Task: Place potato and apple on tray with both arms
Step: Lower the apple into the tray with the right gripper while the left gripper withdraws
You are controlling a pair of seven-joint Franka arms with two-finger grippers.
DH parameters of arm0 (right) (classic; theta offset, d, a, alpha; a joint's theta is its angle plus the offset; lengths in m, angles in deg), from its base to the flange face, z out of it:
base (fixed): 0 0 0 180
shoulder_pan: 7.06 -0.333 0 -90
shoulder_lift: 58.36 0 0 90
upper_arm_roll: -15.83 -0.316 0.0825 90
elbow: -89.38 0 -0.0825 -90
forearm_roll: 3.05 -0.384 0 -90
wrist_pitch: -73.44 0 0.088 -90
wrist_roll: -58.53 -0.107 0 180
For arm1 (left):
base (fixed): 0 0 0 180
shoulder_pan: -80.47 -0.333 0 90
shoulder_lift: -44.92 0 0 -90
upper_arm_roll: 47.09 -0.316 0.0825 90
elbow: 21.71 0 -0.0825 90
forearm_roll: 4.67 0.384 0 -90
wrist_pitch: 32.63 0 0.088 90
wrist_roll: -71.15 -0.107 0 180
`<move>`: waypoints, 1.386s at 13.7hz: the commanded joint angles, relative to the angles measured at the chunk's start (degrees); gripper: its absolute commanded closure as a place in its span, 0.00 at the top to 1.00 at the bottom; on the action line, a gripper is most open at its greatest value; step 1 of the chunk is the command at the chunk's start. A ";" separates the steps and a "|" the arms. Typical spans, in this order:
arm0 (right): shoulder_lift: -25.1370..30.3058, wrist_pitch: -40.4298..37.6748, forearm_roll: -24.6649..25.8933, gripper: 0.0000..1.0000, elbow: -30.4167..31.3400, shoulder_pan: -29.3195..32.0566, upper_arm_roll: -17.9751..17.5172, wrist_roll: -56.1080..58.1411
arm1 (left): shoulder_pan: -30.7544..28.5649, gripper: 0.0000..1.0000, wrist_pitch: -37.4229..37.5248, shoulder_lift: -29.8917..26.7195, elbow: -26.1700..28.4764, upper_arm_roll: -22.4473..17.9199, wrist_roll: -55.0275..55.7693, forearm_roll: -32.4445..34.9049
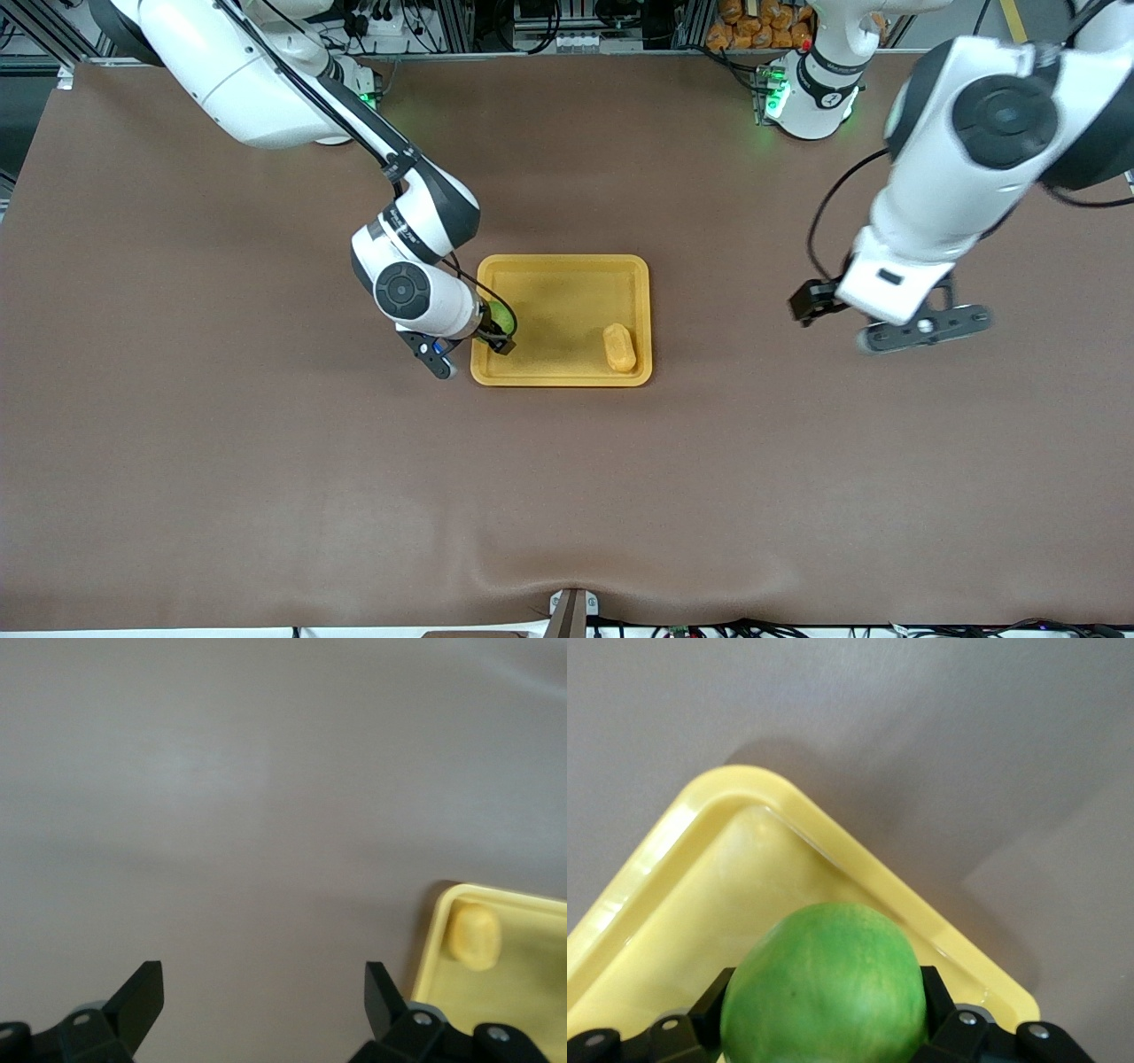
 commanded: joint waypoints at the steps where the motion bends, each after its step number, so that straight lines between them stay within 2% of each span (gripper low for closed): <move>1: -0.64 0.57 2.86 0.00 -0.67 -1.35 -0.37 -3.94 | -3.17 1.00 5.12 -2.24 -1.52 0.36 -7.29 -0.03; 4: -2.30 1.36 5.84 0.00 -0.58 -2.41 -0.37 -7.19 | -5.72 1.00 9.00 -2.76 -5.74 0.37 -12.22 -2.91; 10: -4.24 3.20 7.52 0.00 -0.67 -3.20 -0.37 -8.96 | -9.76 1.00 13.40 -7.25 -5.75 0.19 -17.30 -4.78; 11: -4.68 3.65 7.52 0.11 -0.76 -3.20 -0.37 -9.48 | -9.94 1.00 13.84 -7.86 -5.58 0.19 -19.42 -4.78; 12: -5.03 3.74 7.70 0.53 -0.84 -3.20 -0.37 -9.58 | -10.81 1.00 13.93 -8.04 -5.49 0.19 -20.39 -4.86; 13: -5.12 3.74 7.96 0.86 -0.93 -3.12 -0.37 -10.10 | -11.43 1.00 14.28 -8.30 -5.40 0.28 -21.45 -4.86; 14: -5.12 3.48 7.96 1.00 -1.02 -3.03 -0.37 -10.45 | -11.70 1.00 14.54 -8.82 -5.40 0.19 -21.98 -4.86; 17: -4.60 2.51 7.96 1.00 -1.63 -2.50 -0.54 -10.02 | -12.31 1.00 14.81 -11.10 -3.92 0.10 -21.02 -6.35; 18: -4.51 0.85 7.96 1.00 -2.16 -2.24 -0.98 -9.93 | -11.70 1.00 14.81 -12.33 -2.60 -0.86 -21.02 -6.71; 19: -4.51 -1.68 7.96 1.00 -3.38 -1.28 -2.20 -9.93 | -9.17 1.00 14.81 -13.47 -1.54 -4.09 -21.02 -6.80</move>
